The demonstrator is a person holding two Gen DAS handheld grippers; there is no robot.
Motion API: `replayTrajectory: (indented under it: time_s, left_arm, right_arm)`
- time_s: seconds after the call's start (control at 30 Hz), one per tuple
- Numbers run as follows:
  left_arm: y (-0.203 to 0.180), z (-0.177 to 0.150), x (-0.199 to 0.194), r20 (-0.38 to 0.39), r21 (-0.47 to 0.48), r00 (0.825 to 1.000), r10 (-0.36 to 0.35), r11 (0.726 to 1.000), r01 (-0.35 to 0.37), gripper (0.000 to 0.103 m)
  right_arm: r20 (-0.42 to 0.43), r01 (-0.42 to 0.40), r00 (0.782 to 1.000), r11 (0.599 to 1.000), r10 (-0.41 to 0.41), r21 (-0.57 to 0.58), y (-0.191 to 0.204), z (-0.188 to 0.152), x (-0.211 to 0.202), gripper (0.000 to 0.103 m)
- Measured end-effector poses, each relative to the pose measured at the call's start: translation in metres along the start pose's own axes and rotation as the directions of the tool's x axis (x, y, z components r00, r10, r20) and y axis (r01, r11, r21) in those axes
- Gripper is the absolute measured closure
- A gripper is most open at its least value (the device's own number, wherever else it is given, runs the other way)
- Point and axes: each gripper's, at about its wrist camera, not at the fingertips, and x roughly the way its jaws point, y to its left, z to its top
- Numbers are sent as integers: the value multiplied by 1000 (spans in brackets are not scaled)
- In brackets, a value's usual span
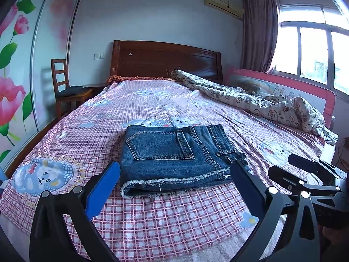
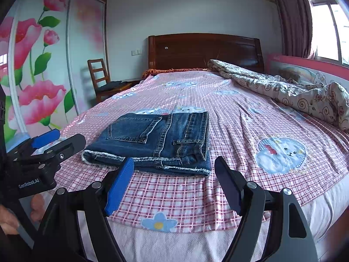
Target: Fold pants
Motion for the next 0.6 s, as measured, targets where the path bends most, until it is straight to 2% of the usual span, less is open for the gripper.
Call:
replayTrajectory:
  time_s: [0.17, 0.33, 0.5, 0.6]
  left_arm:
    - [2, 2, -2, 21, -15, 999, 40, 999, -40, 2]
    - [-1, 3, 0, 22, 12, 998, 55, 998, -55, 2]
    - [9, -1, 4, 12, -46, 997, 78, 996, -77, 2]
    - [12, -4, 9, -5, -44, 997, 83, 996, -83, 2]
  right_arm:
    - [0, 2, 1000, 1000, -2, -3, 2, 0, -1, 27]
    - [-1, 1, 1000, 1000, -1, 0, 2, 0, -1, 27]
    - [-1, 0, 1000, 1000, 0, 0, 1, -1, -2, 27]
    - [-2, 0, 1000, 1000, 0, 7, 0, -1, -1, 27]
